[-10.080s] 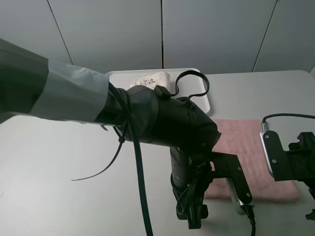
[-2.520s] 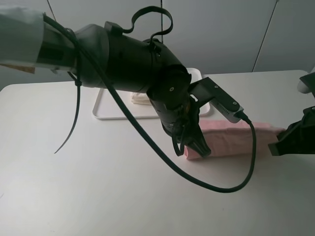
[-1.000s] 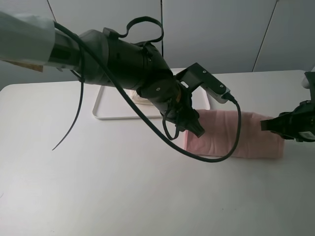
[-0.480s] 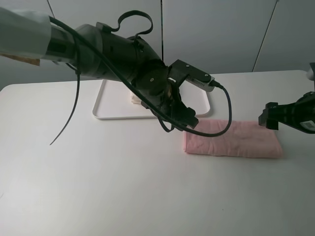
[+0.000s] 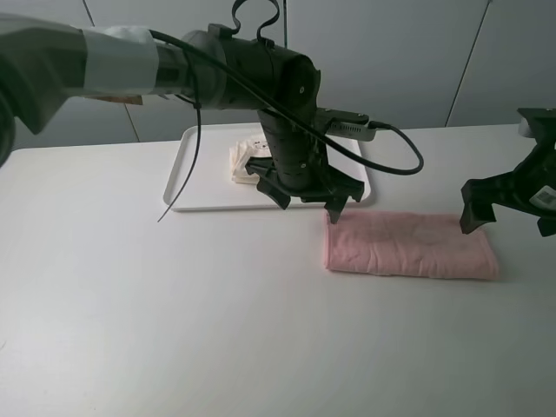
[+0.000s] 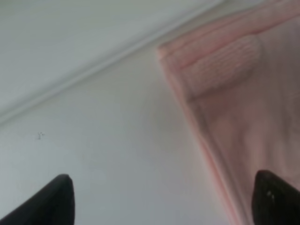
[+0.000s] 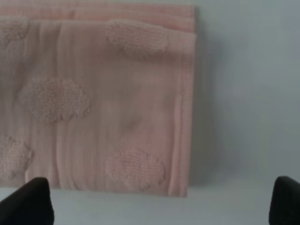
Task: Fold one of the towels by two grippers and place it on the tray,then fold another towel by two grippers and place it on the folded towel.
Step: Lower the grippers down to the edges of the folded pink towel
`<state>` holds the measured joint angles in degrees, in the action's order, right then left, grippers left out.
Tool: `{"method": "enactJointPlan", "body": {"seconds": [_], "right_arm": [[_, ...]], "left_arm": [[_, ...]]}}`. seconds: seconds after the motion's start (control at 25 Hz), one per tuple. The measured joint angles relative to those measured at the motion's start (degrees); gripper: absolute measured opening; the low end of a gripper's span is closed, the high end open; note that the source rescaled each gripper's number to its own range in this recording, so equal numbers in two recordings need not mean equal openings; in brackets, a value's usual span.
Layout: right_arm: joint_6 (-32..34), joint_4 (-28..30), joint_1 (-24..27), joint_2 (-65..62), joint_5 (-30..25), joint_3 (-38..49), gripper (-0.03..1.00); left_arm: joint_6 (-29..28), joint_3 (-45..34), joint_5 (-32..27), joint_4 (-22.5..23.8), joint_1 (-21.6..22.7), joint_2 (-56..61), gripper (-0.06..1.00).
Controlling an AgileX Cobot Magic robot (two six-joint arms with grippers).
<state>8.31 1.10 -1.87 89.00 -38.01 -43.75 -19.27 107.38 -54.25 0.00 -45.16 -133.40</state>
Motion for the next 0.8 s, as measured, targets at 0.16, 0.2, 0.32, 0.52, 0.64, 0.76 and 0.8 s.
{"method": "enactJointPlan", "body": {"seconds": [0.16,0.2,0.32,0.52,0.64,0.76,0.8], "right_arm": [[-1.7,-2.0,0.1,2.5,-1.2,-1.7,1.00],[-2.0,-2.2,0.2,3.0,-1.6,-2.2,1.00],[-5.5,-5.3,1.9,4.3,-3.6,-3.4,1.00],[-11.1,-12.8,6.4,5.1,-4.0,-4.1,1.00],[-12.0,-13.5,6.7,5.2,-3.9,-4.2,1.00],[-12.2,-13.8,6.7,5.5,-3.8,-4.2,1.00],[-12.2,-13.8,6.7,5.8,-3.8,-4.2,1.00]], "left_arm": [[0.1,5.2,-5.9,-1.2,0.1,-4.0,0.98],[-0.4,5.5,-6.3,-2.0,0.1,-4.4,0.98],[-2.7,5.8,-7.0,-3.4,0.1,-5.4,0.98],[-7.1,5.9,-8.3,-3.7,0.1,-7.4,0.97],[-8.5,5.9,-7.9,-3.9,0.1,-7.7,0.96],[-10.6,5.9,-7.8,-3.5,0.1,-7.9,0.96],[-11.0,5.9,-7.9,-3.2,0.1,-7.9,0.96]]}}
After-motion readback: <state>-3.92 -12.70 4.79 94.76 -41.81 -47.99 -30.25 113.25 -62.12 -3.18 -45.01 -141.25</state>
